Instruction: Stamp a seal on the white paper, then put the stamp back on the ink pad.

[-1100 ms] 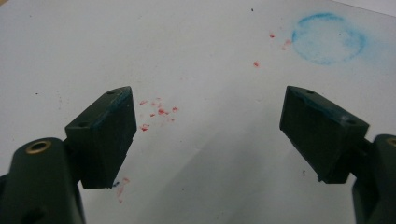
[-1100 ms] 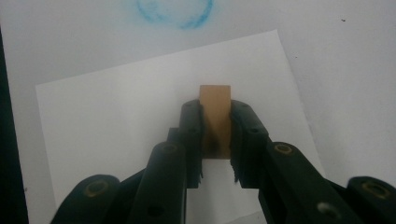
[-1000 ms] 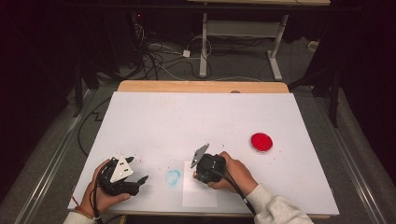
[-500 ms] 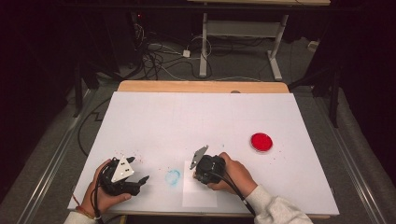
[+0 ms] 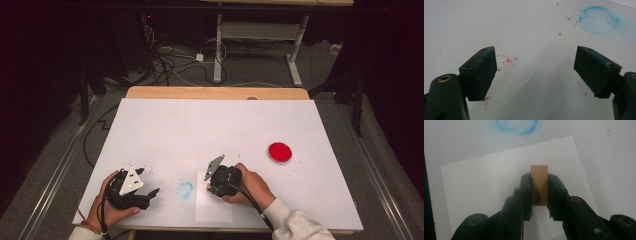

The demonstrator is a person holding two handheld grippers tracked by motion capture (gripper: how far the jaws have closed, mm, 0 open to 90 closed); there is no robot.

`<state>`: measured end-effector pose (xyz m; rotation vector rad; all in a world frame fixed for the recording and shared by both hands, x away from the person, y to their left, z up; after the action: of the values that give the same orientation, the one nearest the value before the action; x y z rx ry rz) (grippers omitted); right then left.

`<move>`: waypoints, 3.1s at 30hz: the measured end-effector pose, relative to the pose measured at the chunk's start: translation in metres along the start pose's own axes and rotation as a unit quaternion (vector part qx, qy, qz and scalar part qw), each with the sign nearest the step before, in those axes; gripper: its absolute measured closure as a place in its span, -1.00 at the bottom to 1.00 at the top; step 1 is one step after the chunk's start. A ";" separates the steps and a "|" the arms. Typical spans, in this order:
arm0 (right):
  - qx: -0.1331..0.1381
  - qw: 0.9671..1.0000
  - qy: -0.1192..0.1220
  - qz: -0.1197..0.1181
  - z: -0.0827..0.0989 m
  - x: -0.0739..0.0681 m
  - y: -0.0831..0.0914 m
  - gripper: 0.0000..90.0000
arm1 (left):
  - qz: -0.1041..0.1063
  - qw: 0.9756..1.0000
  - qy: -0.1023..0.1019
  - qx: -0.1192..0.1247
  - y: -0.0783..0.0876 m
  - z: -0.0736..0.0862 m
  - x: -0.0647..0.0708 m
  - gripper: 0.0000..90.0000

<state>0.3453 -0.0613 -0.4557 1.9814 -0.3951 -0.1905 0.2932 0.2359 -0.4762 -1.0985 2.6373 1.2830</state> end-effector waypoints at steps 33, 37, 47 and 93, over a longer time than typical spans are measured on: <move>0.066 0.998 -0.017 0.011 0.004 0.008 0.042 0.69 | -0.001 1.000 -0.004 0.003 0.002 0.000 -0.002 -0.60; 0.067 0.997 -0.022 0.018 0.007 0.011 0.045 0.69 | 0.000 1.000 -0.005 0.001 0.002 0.000 -0.001 -0.60; 0.076 0.996 -0.035 0.027 0.017 0.021 0.055 0.69 | 0.000 1.000 -0.001 0.006 0.002 0.001 -0.003 -0.60; 0.094 0.986 -0.099 0.091 0.055 0.065 0.096 0.69 | 0.001 1.000 -0.011 0.004 -0.001 0.000 -0.003 -0.60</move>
<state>0.3706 -0.1682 -0.3898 2.1030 -0.7432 -0.2412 0.2958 0.2378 -0.4759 -1.0744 2.6251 1.2770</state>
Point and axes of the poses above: each handheld gripper's, and its own axes: y roughly backward along the jaws, z roughly out of its underside, x roughly to its right, the point moved 1 cm from there along -y, roughly forward along the jaws, and after that the axes turned 7 degrees about -y, right-handed, at the moved point
